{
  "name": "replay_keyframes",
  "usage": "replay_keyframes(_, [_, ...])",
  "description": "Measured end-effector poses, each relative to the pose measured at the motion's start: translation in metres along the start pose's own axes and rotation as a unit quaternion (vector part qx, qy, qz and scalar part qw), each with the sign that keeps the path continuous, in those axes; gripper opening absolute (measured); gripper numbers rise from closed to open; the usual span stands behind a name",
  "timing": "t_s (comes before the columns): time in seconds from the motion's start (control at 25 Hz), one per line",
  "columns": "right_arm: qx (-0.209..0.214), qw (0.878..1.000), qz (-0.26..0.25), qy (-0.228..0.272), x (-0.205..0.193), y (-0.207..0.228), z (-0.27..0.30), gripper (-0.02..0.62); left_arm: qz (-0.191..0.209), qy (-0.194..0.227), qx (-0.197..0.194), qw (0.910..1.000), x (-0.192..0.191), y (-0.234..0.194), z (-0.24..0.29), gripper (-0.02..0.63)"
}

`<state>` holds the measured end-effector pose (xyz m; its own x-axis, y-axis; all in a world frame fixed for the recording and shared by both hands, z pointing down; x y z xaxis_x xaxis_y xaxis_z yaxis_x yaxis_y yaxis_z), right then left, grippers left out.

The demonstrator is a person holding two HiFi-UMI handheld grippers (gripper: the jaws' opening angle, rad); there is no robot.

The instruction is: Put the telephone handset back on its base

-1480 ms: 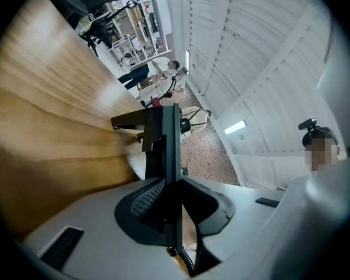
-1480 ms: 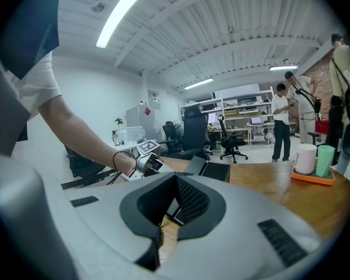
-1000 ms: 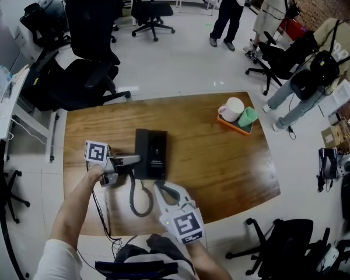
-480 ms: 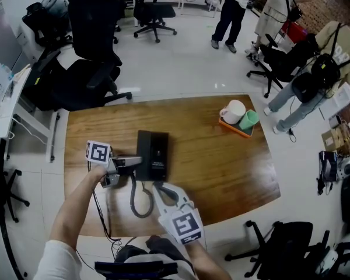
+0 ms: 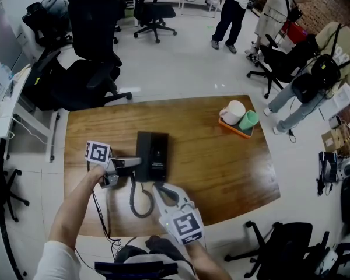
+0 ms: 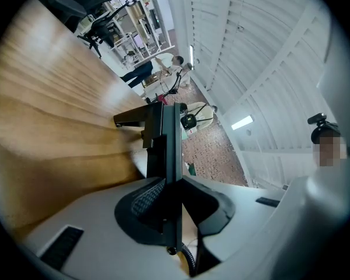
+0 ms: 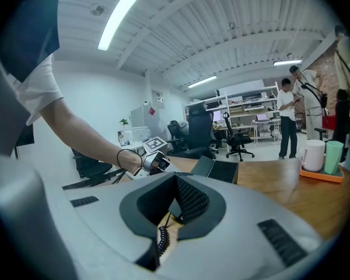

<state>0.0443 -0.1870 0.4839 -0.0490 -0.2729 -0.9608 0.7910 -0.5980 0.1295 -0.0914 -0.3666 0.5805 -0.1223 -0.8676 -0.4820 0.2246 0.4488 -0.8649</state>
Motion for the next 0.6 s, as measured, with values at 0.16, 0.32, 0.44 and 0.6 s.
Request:
replay_keyframes(0.16, [0.001,1.0,0.014,0.003,0.004,-0.004,0.002,0.005,-0.011,-0.004,0.015,0.9998,-0.002,0.0,-0.002,0.073])
replay_keyframes(0.32, [0.008,1.0,0.008,0.001,0.002,-0.006,0.001,0.005,0.008,-0.005,0.001,1.0,-0.001,0.006,-0.001,0.081])
replay_keyframes(0.44, [0.008,1.0,0.01,0.001,0.001,-0.005,0.001,0.005,0.006,0.0,0.006,1.0,0.001,0.005,-0.005,0.126])
replay_keyframes(0.6, [0.008,1.0,0.021,0.002,0.003,-0.005,0.0,0.005,0.016,0.015,0.008,0.9997,0.008,0.003,-0.007,0.201])
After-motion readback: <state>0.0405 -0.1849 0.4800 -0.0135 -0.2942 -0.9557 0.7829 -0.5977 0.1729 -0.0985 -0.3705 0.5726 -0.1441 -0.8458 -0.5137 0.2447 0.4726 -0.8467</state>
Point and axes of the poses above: the fingertips, and each gripper's own axes: z forward along the fingers, y to its right, x out of its top, the point moved 6 cm from there along -z, backward along the fingers, and after that the axes turned 4 degrees about y, right-handed, at the moved point
